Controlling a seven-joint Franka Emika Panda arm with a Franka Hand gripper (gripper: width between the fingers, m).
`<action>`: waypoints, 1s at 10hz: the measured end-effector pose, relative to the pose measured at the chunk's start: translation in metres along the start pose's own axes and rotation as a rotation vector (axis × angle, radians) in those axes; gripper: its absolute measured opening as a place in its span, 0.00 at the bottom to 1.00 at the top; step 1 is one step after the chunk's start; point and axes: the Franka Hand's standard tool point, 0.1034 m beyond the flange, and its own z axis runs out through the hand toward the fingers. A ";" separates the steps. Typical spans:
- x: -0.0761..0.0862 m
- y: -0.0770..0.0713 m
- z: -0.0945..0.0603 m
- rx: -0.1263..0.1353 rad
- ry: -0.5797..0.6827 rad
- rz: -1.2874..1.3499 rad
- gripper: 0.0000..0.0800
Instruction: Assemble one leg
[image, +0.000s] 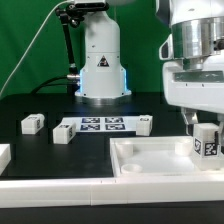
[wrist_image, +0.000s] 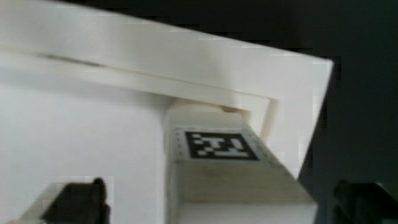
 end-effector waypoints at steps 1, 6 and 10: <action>-0.003 0.000 0.000 -0.007 0.001 -0.101 0.81; -0.001 -0.006 0.001 -0.080 0.025 -0.776 0.81; 0.005 -0.005 0.001 -0.098 0.020 -1.113 0.81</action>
Offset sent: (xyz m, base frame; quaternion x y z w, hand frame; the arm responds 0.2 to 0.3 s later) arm 0.0142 0.0006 0.0005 -0.0505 0.0017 -0.3572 0.9326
